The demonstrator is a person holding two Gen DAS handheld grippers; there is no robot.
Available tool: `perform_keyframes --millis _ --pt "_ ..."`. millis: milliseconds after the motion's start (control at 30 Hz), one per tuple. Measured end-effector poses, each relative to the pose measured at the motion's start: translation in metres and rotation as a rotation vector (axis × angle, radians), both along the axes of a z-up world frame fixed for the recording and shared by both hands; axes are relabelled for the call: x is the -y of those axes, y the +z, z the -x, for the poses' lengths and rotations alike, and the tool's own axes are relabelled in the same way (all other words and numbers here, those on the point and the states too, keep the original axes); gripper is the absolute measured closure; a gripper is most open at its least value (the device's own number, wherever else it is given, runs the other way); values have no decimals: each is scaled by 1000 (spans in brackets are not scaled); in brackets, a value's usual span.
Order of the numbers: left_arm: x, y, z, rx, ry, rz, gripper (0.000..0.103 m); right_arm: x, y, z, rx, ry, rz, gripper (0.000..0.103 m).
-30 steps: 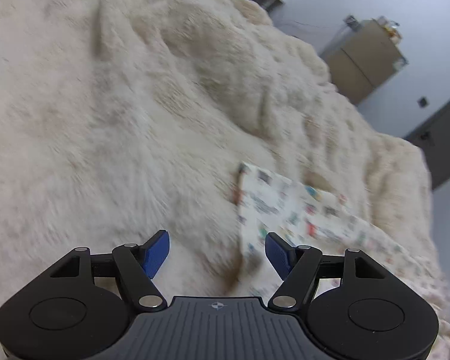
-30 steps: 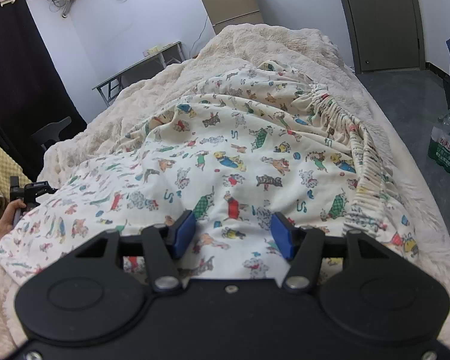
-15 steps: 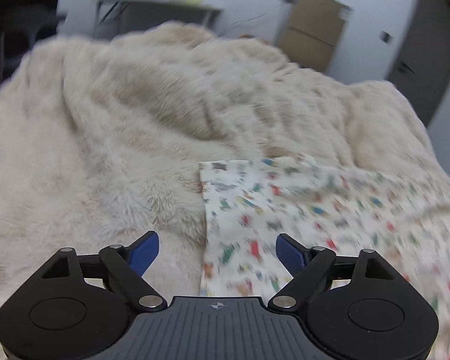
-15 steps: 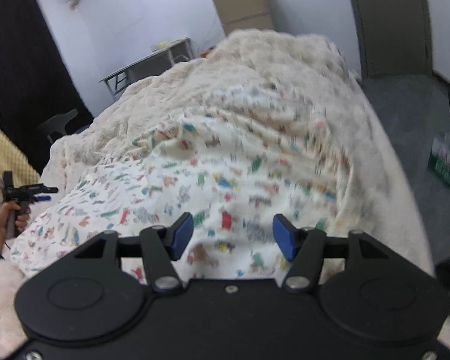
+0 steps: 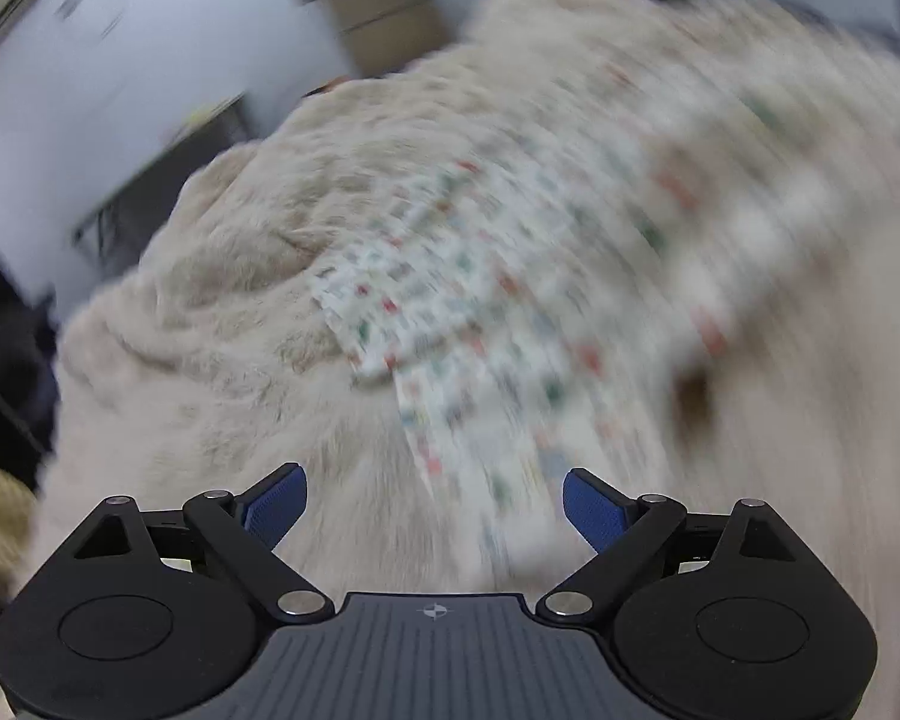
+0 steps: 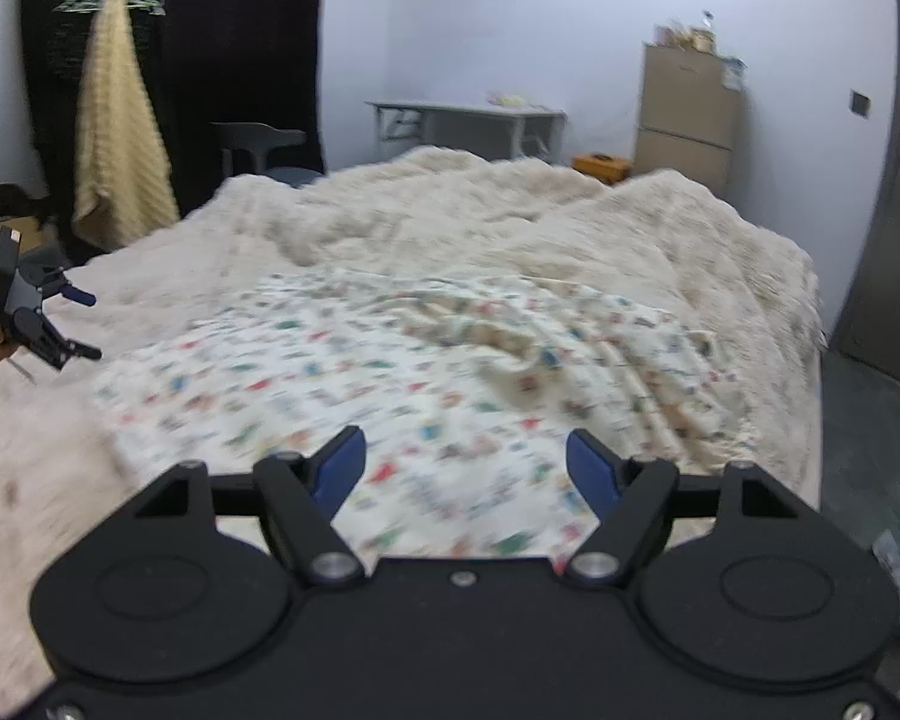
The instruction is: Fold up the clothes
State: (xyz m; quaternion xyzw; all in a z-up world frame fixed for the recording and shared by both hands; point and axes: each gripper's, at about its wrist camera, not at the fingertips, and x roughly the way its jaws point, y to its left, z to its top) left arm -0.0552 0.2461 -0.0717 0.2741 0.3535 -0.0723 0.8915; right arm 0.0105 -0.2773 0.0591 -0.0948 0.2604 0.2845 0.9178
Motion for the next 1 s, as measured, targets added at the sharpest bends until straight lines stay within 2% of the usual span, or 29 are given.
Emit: perform_keyframes --millis 33,100,133,167,233,400,467,533,667,767,833,867,933,967,1000 --pt "4 -6 17 -5 -62 -40 13 -1 -2 12 6 9 13 29" --pt "10 -18 28 -13 -176 -71 11 -4 -7 33 27 40 75 29" --pt "18 -30 26 -15 -227 -116 11 -6 -8 42 37 56 109 29" --pt "26 -41 18 -11 -230 -161 11 -9 -7 46 47 66 143 29" --pt "31 -51 8 -3 -211 -194 11 -18 -9 58 72 90 254 29" --pt "29 -60 -7 90 -136 -318 14 -30 -21 53 68 80 359 29" --pt "23 -50 -4 122 -135 -315 20 -33 -29 49 45 78 378 29" --pt "17 -41 -2 145 -129 -294 20 -33 -34 48 33 86 381 29" --pt "5 -19 -3 214 -99 -168 20 -32 -42 52 21 84 368 29" --pt "13 -26 -15 182 -124 -97 20 -34 -43 50 21 86 368 29" --pt "32 -48 -16 86 -216 -146 29 -34 -43 51 22 86 369 29" --pt "35 -53 -16 82 -227 -155 34 -34 -44 51 21 86 368 29" --pt "41 -62 -15 81 -244 -171 31 -34 -44 49 18 86 365 29" --pt "39 -64 -18 102 -229 -170 22 -34 -44 49 16 86 364 29" --pt "36 -66 -21 121 -215 -170 18 -34 -44 49 15 85 364 29"
